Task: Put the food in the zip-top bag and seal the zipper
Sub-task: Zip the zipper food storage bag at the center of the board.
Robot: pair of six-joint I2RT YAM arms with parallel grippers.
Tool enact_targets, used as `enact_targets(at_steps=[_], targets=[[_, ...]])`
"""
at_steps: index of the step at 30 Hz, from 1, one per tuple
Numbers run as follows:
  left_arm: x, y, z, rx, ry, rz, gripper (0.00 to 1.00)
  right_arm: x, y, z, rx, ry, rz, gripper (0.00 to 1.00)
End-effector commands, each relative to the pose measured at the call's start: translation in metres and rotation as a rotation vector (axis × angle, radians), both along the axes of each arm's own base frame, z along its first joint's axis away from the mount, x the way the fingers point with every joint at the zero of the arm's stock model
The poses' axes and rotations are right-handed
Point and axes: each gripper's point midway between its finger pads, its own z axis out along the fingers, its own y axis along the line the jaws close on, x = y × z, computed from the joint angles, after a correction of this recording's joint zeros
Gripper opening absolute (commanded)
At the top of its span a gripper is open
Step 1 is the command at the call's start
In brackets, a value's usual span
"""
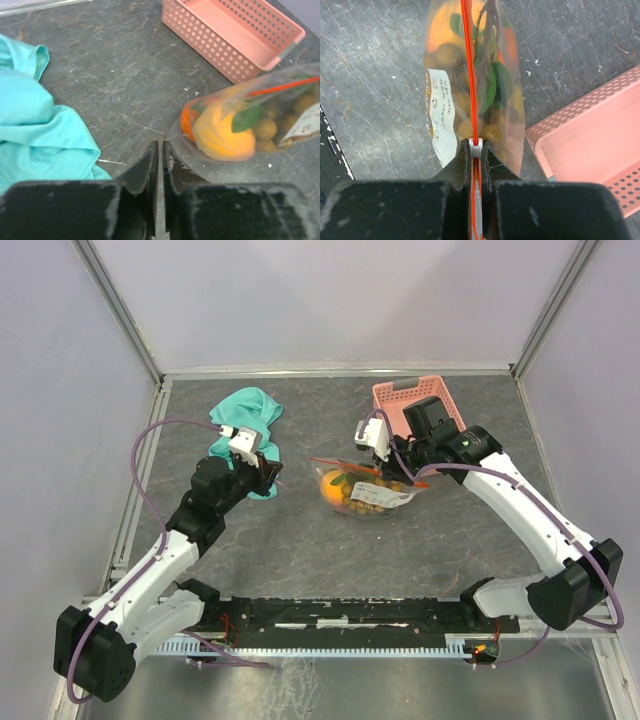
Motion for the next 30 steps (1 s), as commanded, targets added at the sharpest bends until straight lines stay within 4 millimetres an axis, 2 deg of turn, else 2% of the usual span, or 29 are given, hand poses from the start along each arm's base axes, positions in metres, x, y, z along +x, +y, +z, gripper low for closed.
enact_targets(at_steps=[1,3,5,7,11,18,23,30], targets=[[-0.010,-0.024,0.039,0.005,-0.136,-0.193,0.21,0.002,0.010,0.019,0.079,-0.036,0.007,0.01],[-0.012,-0.031,0.049,0.019,-0.174,-0.246,0.37,0.003,0.013,0.024,0.090,-0.042,0.013,0.02],[-0.014,-0.036,0.060,0.033,-0.211,-0.294,0.47,0.004,0.015,0.027,0.099,-0.048,0.023,0.02],[-0.015,-0.041,0.072,0.051,-0.251,-0.340,0.53,0.005,0.017,0.031,0.108,-0.054,0.032,0.02],[-0.022,-0.053,0.090,0.098,-0.342,-0.455,0.60,0.004,0.020,0.034,0.120,-0.061,0.054,0.02],[-0.038,-0.085,0.098,0.141,-0.445,-0.721,0.63,0.004,0.029,0.038,0.155,-0.065,0.088,0.01],[-0.039,-0.110,0.080,0.284,-0.503,-0.823,0.64,0.006,0.036,0.040,0.179,-0.064,0.110,0.02],[-0.032,-0.134,0.068,0.372,-0.524,-0.930,0.63,0.006,0.045,0.042,0.197,-0.058,0.143,0.02]])
